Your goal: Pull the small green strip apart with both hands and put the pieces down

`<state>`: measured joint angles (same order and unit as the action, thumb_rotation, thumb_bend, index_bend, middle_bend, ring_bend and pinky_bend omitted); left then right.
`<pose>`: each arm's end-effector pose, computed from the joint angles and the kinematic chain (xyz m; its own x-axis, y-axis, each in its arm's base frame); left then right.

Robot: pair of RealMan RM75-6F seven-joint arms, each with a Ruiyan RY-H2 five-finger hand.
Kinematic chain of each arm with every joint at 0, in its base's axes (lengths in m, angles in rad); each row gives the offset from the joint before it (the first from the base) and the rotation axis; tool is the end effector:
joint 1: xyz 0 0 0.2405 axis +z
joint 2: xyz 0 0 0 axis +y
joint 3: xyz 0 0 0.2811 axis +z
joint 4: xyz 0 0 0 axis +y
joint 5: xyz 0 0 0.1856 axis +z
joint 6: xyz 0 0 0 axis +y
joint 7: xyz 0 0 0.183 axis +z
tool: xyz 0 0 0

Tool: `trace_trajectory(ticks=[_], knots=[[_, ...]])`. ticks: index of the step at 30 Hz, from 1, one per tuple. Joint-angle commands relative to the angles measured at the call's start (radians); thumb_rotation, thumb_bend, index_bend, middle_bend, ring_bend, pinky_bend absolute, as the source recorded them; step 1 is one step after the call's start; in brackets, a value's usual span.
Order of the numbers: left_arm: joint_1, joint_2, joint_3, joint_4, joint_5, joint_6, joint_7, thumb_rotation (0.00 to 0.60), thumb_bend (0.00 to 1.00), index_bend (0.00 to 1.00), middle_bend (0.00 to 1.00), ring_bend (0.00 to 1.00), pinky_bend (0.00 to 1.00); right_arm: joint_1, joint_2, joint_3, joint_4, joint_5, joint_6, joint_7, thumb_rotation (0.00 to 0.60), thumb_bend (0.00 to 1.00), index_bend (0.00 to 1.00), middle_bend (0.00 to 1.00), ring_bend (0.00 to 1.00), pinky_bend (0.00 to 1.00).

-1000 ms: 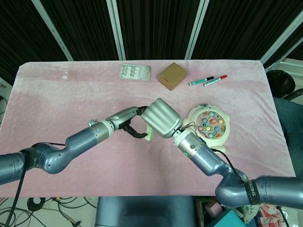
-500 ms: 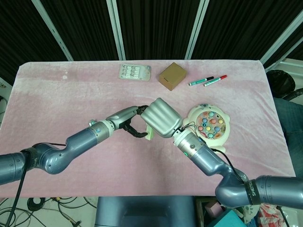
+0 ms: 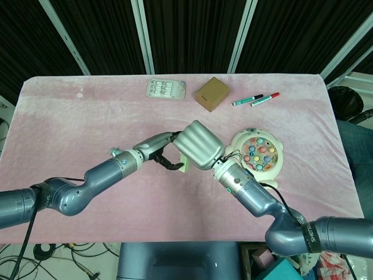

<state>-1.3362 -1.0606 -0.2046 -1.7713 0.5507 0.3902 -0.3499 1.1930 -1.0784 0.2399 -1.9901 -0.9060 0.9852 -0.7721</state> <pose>0.0121 0.4169 0.0709 -0.0532 0.7611 0.6464 0.9665 -0.1235 0.2249 0.0474 -0.3899 0.1270 0.6777 0.1849 0.7117 -0.4563 -0.6532 0.6042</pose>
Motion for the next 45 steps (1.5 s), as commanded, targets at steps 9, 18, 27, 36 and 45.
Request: trace_trajectory(ticks=[9,18,27,36,45], knots=[[-0.015,-0.015,0.008,-0.001,-0.01,0.011,0.021,0.6,0.45,0.56,0.1,0.0,0.0,0.0,0.006,-0.003,-0.005,-0.005,0.0,0.005,0.6,0.43,0.73,0.87,0.93,0.79],[-0.025,-0.014,0.019,-0.007,-0.032,0.036,0.04,0.6,0.5,0.59,0.11,0.0,0.0,-0.002,0.016,-0.006,-0.007,-0.006,0.0,0.006,0.6,0.43,0.73,0.87,0.93,0.79],[-0.037,-0.016,0.042,-0.007,-0.04,0.033,0.072,0.6,0.5,0.6,0.12,0.0,0.0,-0.007,0.036,0.001,-0.016,-0.011,0.008,0.013,0.6,0.43,0.76,0.88,0.93,0.79],[-0.044,-0.041,0.069,0.019,-0.052,0.047,0.101,0.6,0.5,0.6,0.12,0.0,0.0,-0.032,0.096,0.009,-0.035,-0.025,0.018,0.034,0.6,0.44,0.77,0.88,0.93,0.79],[-0.015,-0.052,0.1,0.047,-0.03,0.035,0.118,0.6,0.5,0.6,0.12,0.0,0.0,-0.083,0.172,0.012,-0.042,-0.059,0.027,0.088,0.6,0.44,0.78,0.88,0.93,0.79]])
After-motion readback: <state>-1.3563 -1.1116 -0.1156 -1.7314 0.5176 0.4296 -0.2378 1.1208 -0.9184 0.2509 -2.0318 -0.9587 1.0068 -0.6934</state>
